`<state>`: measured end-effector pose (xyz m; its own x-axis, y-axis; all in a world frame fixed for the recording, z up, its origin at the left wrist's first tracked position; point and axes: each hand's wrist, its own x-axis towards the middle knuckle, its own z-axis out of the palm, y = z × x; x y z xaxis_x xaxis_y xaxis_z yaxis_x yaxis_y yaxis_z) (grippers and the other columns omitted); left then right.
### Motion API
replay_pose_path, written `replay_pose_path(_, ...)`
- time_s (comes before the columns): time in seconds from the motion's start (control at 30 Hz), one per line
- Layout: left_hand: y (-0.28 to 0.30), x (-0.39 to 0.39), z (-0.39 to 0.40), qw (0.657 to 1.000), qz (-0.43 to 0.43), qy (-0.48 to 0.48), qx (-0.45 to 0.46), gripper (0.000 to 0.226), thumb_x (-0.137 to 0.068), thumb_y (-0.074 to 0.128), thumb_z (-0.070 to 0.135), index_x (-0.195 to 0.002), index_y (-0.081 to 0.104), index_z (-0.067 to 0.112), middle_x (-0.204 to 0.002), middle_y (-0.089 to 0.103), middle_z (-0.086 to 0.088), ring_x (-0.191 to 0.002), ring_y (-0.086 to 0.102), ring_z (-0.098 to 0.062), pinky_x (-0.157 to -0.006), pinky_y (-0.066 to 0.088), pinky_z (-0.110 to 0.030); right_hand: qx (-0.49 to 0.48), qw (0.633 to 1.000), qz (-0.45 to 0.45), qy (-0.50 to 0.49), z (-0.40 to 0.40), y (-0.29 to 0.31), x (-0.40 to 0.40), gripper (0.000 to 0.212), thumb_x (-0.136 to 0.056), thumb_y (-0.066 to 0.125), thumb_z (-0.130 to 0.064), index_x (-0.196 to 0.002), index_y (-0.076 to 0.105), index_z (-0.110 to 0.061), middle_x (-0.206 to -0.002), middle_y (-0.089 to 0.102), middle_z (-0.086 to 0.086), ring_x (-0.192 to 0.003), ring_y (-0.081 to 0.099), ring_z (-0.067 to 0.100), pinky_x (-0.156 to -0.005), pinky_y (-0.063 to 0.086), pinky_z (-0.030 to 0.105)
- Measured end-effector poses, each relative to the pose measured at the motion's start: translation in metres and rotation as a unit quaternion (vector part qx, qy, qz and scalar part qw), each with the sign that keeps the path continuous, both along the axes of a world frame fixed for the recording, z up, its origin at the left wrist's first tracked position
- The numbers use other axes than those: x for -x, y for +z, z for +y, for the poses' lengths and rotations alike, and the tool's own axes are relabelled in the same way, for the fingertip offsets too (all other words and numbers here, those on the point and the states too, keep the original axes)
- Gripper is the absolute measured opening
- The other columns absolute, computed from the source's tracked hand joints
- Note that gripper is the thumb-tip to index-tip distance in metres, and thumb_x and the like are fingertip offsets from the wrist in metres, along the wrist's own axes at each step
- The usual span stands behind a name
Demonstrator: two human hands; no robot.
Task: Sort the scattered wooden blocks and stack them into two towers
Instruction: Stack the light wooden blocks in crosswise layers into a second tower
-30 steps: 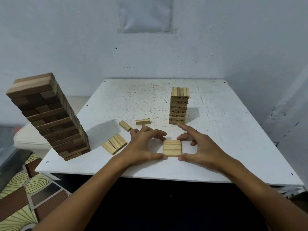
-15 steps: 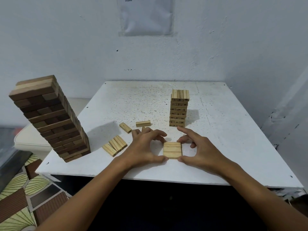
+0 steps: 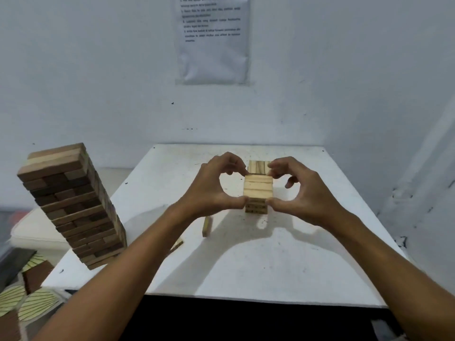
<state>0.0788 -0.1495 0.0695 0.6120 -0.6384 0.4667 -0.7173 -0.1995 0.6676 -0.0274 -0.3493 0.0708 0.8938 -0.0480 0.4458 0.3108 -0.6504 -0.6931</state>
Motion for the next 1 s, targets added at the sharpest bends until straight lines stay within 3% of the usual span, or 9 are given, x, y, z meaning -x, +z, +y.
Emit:
replay_pose_path(0.07,0.014,-0.010,-0.008,1.000,0.011,-0.007,0.003,0.051,-0.058,0.083,0.022,-0.101,0.056,0.018,-0.100,0.070,0.008,-0.099,0.060,-0.004,-0.084,0.042,-0.014,0.003,1.000,0.004,-0.010,-0.007,0.013,-0.012,0.057,-0.059,0.078,-0.033,-0.108,0.050,-0.041,-0.103,0.064,-0.015,-0.102,0.058,0.005,-0.075,0.046,0.024)
replay_pose_path(0.13,0.025,-0.019,-0.017,1.000,0.021,-0.009,-0.002,0.050,-0.059,0.081,0.020,-0.100,0.054,0.016,-0.101,0.071,0.005,-0.094,0.058,0.005,-0.075,0.036,-0.005,0.000,1.000,0.011,-0.015,-0.015,0.021,-0.023,0.057,-0.060,0.080,-0.031,-0.109,0.052,-0.037,-0.101,0.064,-0.014,-0.102,0.058,0.006,-0.075,0.047,0.025)
replay_pose_path(0.23,0.032,-0.032,-0.028,0.999,0.038,-0.016,-0.008,0.050,-0.060,0.080,0.019,-0.103,0.054,0.011,-0.103,0.071,-0.003,-0.090,0.058,0.012,-0.071,0.038,-0.005,-0.005,1.000,0.022,-0.012,-0.027,0.026,-0.040,0.057,-0.066,0.086,-0.021,-0.112,0.053,-0.032,-0.100,0.065,-0.012,-0.102,0.059,0.010,-0.074,0.045,0.026)
replay_pose_path(0.37,0.030,-0.046,-0.038,0.998,0.062,-0.013,-0.026,0.054,-0.060,0.081,0.023,-0.105,0.054,0.011,-0.106,0.070,0.000,-0.091,0.057,0.016,-0.070,0.039,-0.004,-0.006,0.999,0.042,-0.014,-0.038,0.024,-0.056,0.058,-0.069,0.085,-0.015,-0.115,0.053,-0.029,-0.102,0.066,-0.006,-0.101,0.059,0.010,-0.072,0.048,0.022)
replay_pose_path(0.47,0.023,-0.055,-0.042,0.996,0.075,-0.004,-0.038,0.052,-0.064,0.088,0.014,-0.105,0.054,0.014,-0.105,0.070,0.003,-0.095,0.059,0.008,-0.070,0.039,-0.004,-0.010,0.998,0.059,-0.011,-0.042,0.021,-0.061,0.059,-0.069,0.084,-0.015,-0.117,0.053,-0.027,-0.103,0.066,-0.004,-0.101,0.059,0.010,-0.067,0.047,0.014)
replay_pose_path(0.53,0.020,-0.059,-0.043,0.996,0.077,0.001,-0.040,0.048,-0.068,0.085,0.008,-0.104,0.054,0.014,-0.104,0.070,0.004,-0.099,0.059,0.003,-0.070,0.039,-0.004,-0.012,0.998,0.064,-0.011,-0.044,0.018,-0.063,0.059,-0.070,0.084,-0.015,-0.118,0.053,-0.028,-0.104,0.066,-0.005,-0.102,0.058,0.008,-0.069,0.047,0.015)
replay_pose_path(0.7,0.017,-0.063,-0.045,0.996,0.078,0.000,-0.047,0.047,-0.070,0.084,0.006,-0.105,0.054,0.012,-0.103,0.069,0.005,-0.090,0.056,0.018,-0.070,0.039,-0.003,-0.021,0.997,0.077,-0.011,-0.045,0.015,-0.067,0.059,-0.070,0.084,-0.016,-0.118,0.052,-0.029,-0.104,0.065,-0.005,-0.103,0.058,0.007,-0.074,0.044,0.019)
replay_pose_path(1.0,0.014,-0.065,-0.044,0.994,0.088,0.006,-0.060,0.048,-0.070,0.084,0.008,-0.107,0.055,0.016,-0.103,0.069,0.005,-0.086,0.055,0.015,-0.069,0.039,-0.004,-0.011,0.995,0.098,-0.013,-0.045,0.014,-0.070,0.064,-0.069,0.084,-0.018,-0.123,0.052,-0.028,-0.104,0.065,-0.006,-0.105,0.058,0.008,-0.075,0.043,0.020)
